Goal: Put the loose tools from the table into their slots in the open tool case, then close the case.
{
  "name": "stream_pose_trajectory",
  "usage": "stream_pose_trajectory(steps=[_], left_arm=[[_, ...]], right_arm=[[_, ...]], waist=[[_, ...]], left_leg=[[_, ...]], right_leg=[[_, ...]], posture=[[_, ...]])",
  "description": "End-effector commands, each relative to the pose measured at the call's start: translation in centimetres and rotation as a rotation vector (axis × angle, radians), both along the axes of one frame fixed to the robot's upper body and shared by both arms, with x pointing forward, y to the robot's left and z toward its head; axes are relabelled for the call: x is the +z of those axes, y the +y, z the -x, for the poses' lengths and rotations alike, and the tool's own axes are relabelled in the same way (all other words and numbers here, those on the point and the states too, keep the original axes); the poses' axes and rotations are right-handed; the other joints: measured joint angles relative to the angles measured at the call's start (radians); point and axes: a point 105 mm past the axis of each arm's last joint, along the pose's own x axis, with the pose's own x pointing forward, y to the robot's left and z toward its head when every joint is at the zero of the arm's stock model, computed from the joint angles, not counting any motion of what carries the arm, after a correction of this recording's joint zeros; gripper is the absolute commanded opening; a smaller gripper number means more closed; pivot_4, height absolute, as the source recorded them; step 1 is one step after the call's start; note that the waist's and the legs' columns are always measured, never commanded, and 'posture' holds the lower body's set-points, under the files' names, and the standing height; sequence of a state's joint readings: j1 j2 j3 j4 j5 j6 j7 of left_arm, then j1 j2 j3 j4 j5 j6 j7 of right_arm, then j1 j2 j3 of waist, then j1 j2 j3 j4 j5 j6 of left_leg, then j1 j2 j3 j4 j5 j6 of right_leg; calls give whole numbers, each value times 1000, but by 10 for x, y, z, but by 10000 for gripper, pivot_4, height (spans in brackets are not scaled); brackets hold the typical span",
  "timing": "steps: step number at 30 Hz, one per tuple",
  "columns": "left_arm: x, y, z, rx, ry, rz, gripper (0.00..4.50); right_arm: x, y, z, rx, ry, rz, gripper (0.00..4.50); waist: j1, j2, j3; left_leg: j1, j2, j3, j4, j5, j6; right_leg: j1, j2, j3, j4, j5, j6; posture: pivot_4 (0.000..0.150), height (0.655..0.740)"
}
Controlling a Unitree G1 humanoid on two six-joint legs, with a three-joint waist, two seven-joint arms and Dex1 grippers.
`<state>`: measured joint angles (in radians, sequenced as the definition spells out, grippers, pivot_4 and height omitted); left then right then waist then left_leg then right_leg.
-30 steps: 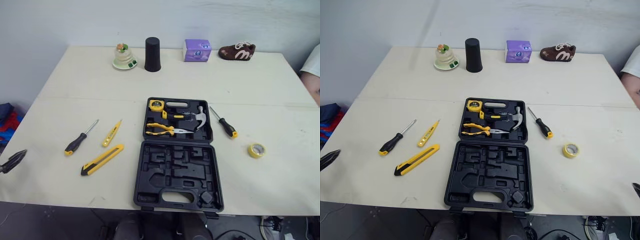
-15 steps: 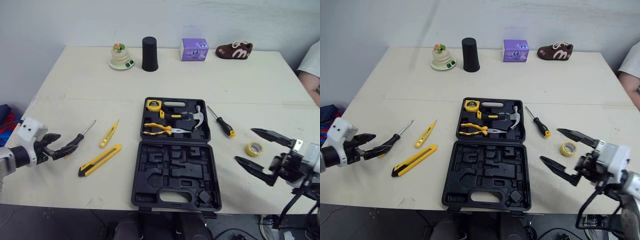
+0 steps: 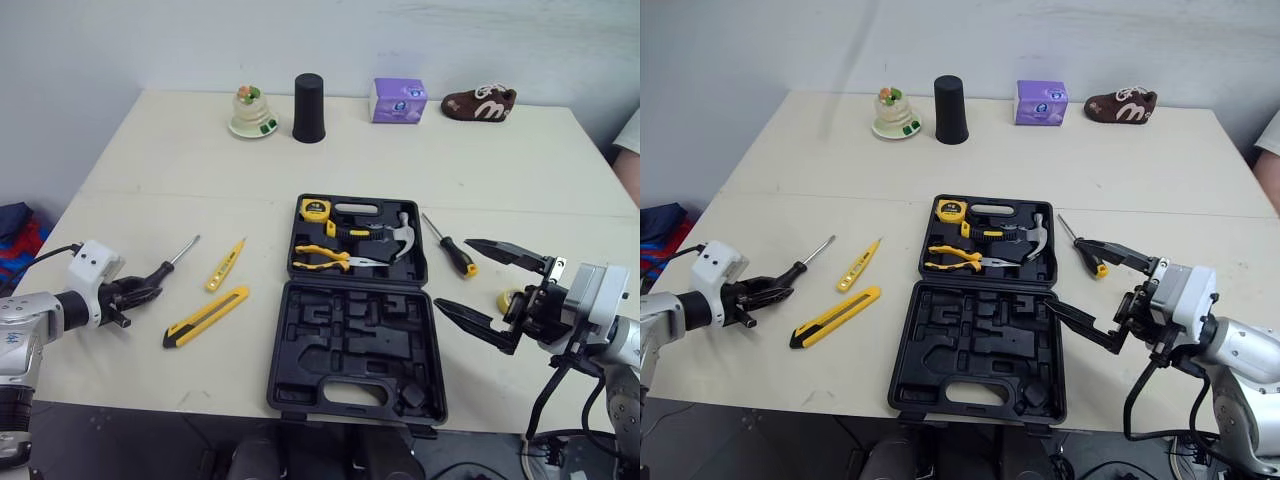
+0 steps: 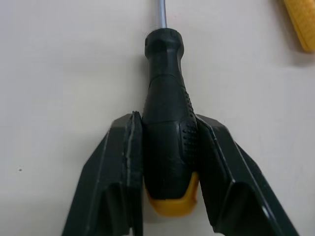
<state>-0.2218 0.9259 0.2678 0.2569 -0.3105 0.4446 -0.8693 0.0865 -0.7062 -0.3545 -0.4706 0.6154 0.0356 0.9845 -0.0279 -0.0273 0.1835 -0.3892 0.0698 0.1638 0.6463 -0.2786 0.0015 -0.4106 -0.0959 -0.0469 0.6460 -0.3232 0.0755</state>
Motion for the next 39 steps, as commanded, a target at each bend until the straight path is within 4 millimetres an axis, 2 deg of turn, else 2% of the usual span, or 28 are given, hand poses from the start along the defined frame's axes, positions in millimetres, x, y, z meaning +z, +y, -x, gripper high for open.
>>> stream_pose_trajectory(steps=[1, 3, 9, 13, 19, 21, 25, 31, 39], left_arm=[[55, -20, -2, -188, -229, -31, 10340], [72, -54, 3, -403, -298, -50, 10340], [79, -147, 10, -823, -245, -153, 10340], [82, -191, 10, -916, -164, -193, 10340], [65, -253, 9, -1017, -86, -341, 10339], [56, -265, 9, -1044, -65, -390, 10339], [45, -275, 2, -1055, -70, -489, 10339], [42, -274, -17, -999, -98, -595, 10339], [33, -272, -8, -1044, -48, -603, 10339]], right_arm=[[7, -9, 4, -43, -27, 55, 45000], [3, -17, 6, -61, -2, 95, 45000], [-11, -37, 12, -97, 67, 143, 45000], [-17, -45, 15, -114, 96, 152, 45000], [-29, -50, 23, -124, 145, 170, 45000], [-31, -51, 25, -131, 145, 164, 45000], [-35, -50, 29, -142, 143, 158, 45000], [-40, -52, 37, -158, 144, 155, 45000], [-41, -52, 36, -165, 134, 153, 45000]], waist=[[1, 0, 0], [6, -1, 0], [18, -1, 0], [23, -1, 0], [23, -1, 0], [23, -1, 0], [19, -1, 0], [24, -1, 0], [23, -1, 0]], left_leg=[[0, 0, 0, 0, 0, 0], [-1, -1, 0, 1, 0, 0], [-1, -4, 1, 2, 0, 2], [-1, -6, 3, 3, 0, 2], [1, -3, 4, 5, 1, -2], [1, -3, 4, 5, 2, -2], [1, -3, 4, 5, 2, -2], [1, -3, 4, 7, 1, -2], [1, -3, 3, 7, 1, -1]], right_leg=[[0, 0, 0, 0, 0, 0], [0, -1, -1, -1, 0, 0], [3, 0, -1, -3, 1, 2], [2, 7, 2, -3, 1, 4], [2, 17, 8, -2, 1, 6], [2, 18, 10, -1, 1, 5], [2, 18, 11, -1, 0, 6], [2, 18, 12, 0, 0, 5], [2, 17, 13, 0, 0, 5]], posture=[[1500, 7400], [1500, 7400], [1500, 7400], [1500, 7400], [1500, 7400], [1500, 7400], [1500, 7400], [1500, 7400], [1500, 7400]])
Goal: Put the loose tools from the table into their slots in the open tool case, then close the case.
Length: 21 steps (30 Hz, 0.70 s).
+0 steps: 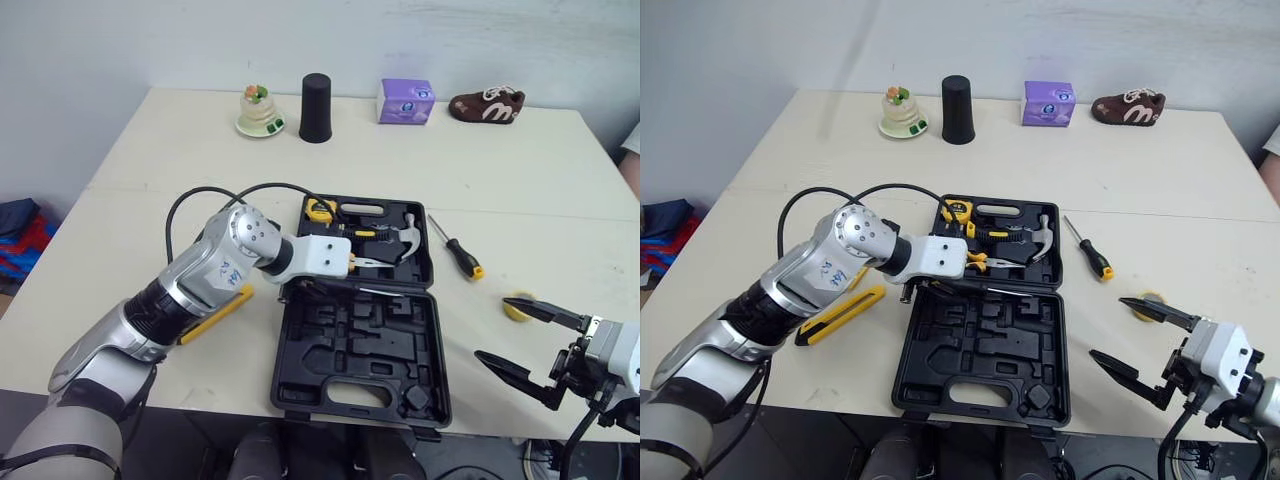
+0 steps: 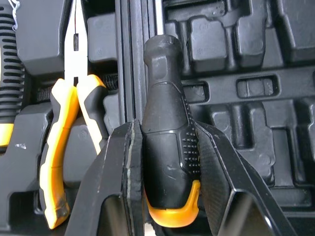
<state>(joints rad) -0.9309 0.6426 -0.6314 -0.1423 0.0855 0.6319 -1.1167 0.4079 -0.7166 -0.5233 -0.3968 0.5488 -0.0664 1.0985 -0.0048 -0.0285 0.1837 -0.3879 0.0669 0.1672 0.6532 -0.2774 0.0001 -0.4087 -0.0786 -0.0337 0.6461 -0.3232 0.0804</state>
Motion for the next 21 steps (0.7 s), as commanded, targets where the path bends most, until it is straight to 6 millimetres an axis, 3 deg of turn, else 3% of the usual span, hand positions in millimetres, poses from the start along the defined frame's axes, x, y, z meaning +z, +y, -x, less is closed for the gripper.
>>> stream_pose_trajectory(steps=[1, 13, 19, 20, 21], left_arm=[[-2, 2, 6, -18, 7, -18, 10339], [-9, 11, 5, 6, -15, -38, 10339], [-9, 2, 4, 6, 1, 42, 10339], [-7, 1, 4, -2, 4, 52, 21135], [-5, 1, 4, -13, -6, 57, 23257]], right_arm=[[8, 0, 1, -2, -51, 16, 45000], [8, 2, -3, 1, -62, 17, 45000], [8, 4, -3, 4, -61, 14, 45000], [8, 3, -3, 3, -61, 15, 45000], [8, 3, -3, 3, -61, 16, 45000]], waist=[[0, 0, 0], [0, 0, 0], [2, 0, 0], [2, 0, 0], [2, 0, 0]], left_leg=[[0, 0, 0, 0, 0, 0], [0, 0, 0, 1, 0, 0], [0, 0, 0, 3, 0, 0], [0, 0, 0, 4, 0, 1], [0, 0, 0, 4, 0, 1]], right_leg=[[0, 0, 0, 0, 0, 0], [0, 0, 7, 0, 0, 0], [0, 0, 8, 2, 0, 0], [1, 0, 8, 2, 0, 0], [1, 0, 8, 2, 0, 0]], posture=[[1500, 7400], [1500, 7400], [1500, 7400], [1500, 7400], [1500, 7400]])
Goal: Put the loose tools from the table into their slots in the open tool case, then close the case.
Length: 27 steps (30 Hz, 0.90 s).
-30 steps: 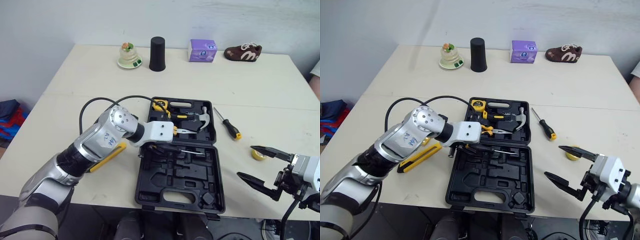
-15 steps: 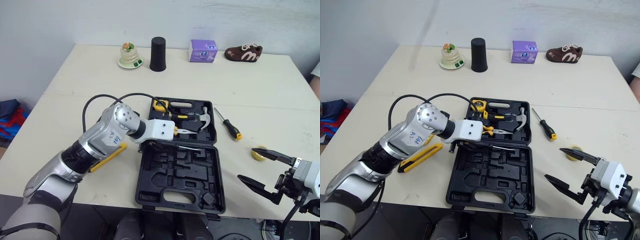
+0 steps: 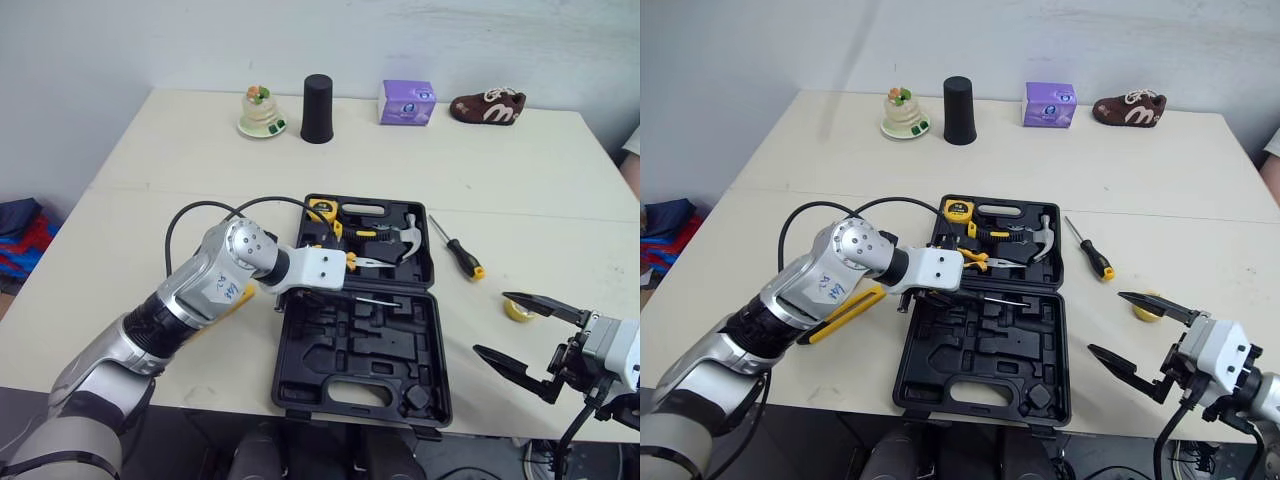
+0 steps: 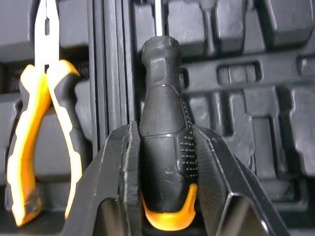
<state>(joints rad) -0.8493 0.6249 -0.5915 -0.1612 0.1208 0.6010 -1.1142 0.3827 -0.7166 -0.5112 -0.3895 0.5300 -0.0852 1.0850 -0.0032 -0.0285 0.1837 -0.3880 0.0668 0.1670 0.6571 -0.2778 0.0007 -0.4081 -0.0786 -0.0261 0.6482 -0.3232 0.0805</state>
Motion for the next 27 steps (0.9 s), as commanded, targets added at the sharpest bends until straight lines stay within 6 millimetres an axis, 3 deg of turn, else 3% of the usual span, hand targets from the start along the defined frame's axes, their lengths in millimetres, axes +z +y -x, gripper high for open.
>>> stream_pose_trajectory(steps=[1, 6, 10, 12, 19, 27], left_arm=[[9, -2, -1, -22, -24, 31, 29217], [35, -17, 9, -94, 16, 256, 30505], [41, -23, 23, -201, 59, 459, 30505], [43, -23, 24, -187, 112, 584, 25390], [-3, -14, 2, -76, 106, 582, 242], [-33, -14, -2, 32, 180, 537, 242]], right_arm=[[6, 2, 1, 5, -30, 3, 45000], [8, 2, 0, 0, -39, -6, 45000], [6, 2, 1, -2, -30, -9, 45000], [5, 2, 1, -3, -29, -11, 45000], [4, 1, -2, -10, -26, -13, 45000], [5, 2, -3, -5, -30, 1, 45000]], waist=[[0, 0, 0], [-1, 0, 0], [-3, 0, 0], [-3, 0, 0], [-3, 0, 0], [-1, 0, 0]], left_leg=[[0, 0, 0, 0, 0, 0], [0, 0, 0, 0, 0, 0], [0, 1, 1, 1, 0, 0], [1, 1, 1, 2, 0, 0], [1, 1, 1, 5, 0, 0], [0, 1, 0, 5, -2, 1]], right_leg=[[0, 0, 0, 0, 0, 0], [0, 0, 1, 1, 0, 0], [0, 0, 1, 2, 0, 0], [0, 0, 2, 3, 0, 0], [0, 0, 2, 5, 0, 0], [0, -1, 1, 4, 0, 0]], posture=[[1500, 7400], [1500, 7400], [1500, 7400], [1500, 7400], [1500, 7400], [1500, 7400]])
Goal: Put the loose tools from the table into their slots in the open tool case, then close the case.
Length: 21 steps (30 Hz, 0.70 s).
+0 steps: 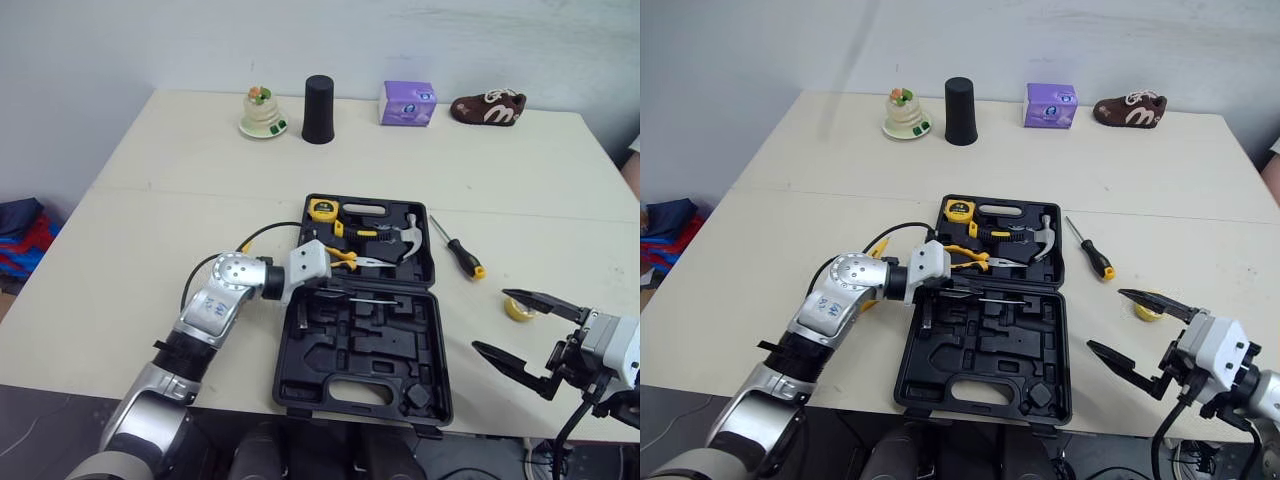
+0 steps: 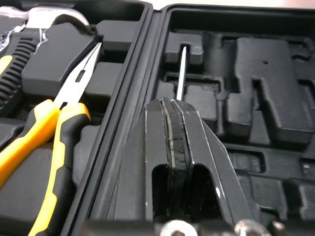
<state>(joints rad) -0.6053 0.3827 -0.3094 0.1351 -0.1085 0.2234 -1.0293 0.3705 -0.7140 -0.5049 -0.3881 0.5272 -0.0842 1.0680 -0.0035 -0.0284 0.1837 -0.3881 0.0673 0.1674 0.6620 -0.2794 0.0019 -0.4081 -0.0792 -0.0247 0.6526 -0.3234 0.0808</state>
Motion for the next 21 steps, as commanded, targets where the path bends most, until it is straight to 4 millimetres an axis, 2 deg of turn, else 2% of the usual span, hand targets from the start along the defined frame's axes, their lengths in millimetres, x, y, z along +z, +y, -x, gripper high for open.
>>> stream_pose_trajectory(steps=[1, 3, 8, 10, 12, 14, 17, 18, 21], left_arm=[[-13, 3, -3, 55, 17, -69, 242], [-24, 6, -5, 84, 31, -134, 242], [-44, 5, 13, 35, 112, -229, 242], [-58, 14, 11, 85, 121, -300, 242], [-68, 23, -1, 165, 74, -350, 242], [-75, 25, 2, 189, 135, -355, 242], [-70, 18, 4, 176, 169, -280, 242], [-68, 16, 4, 174, 165, -260, 242], [-27, 4, 2, 93, 51, -48, 242]], right_arm=[[4, 2, 0, 6, -20, 10, 45000], [5, 2, -1, 5, -23, 12, 45000], [5, 1, -2, 0, -25, 16, 45000], [5, 0, -1, -8, -26, 17, 45000], [5, -1, 0, -17, -28, 17, 45000], [4, -1, 1, -20, -28, 20, 45000], [5, -1, 1, -27, -31, 24, 45000], [5, -1, 1, -30, -33, 23, 45000], [8, -9, 1, -94, -40, 1, 45000]], waist=[[-2, 0, 0], [-1, 0, 0], [-3, 0, -1], [-3, 1, -2], [-3, 2, -5], [-2, 4, -13], [-4, 1, -24], [-4, 2, -28], [-9, 7, -30]], left_leg=[[0, 0, 0, 0, 0, 0], [1, 0, 0, 0, 0, 0], [6, 0, 0, 0, -3, 3], [18, 6, -1, -2, -12, 5], [19, 6, -2, -2, -12, 5], [19, 6, -2, -3, -12, 5], [28, 7, -2, -4, -14, 5], [33, 8, -2, -7, -17, 3], [37, 5, -9, -16, -18, 0]], right_leg=[[0, 0, 0, 0, 0, 0], [1, 0, 0, 0, 0, 0], [7, 0, 0, 0, 0, 0], [18, 0, 0, -5, -1, -2], [20, 1, 0, -7, -1, -2], [20, 1, 0, -7, -1, -2], [29, -1, 0, -11, -2, -2], [35, -2, 1, -16, -4, -7], [46, 0, 2, -29, -5, -11]], posture=[[1500, 7400], [1500, 7400], [1500, 7400], [1500, 7400], [1500, 7400], [1500, 7400], [1500, 7400], [1500, 7400], [1500, 7400]])
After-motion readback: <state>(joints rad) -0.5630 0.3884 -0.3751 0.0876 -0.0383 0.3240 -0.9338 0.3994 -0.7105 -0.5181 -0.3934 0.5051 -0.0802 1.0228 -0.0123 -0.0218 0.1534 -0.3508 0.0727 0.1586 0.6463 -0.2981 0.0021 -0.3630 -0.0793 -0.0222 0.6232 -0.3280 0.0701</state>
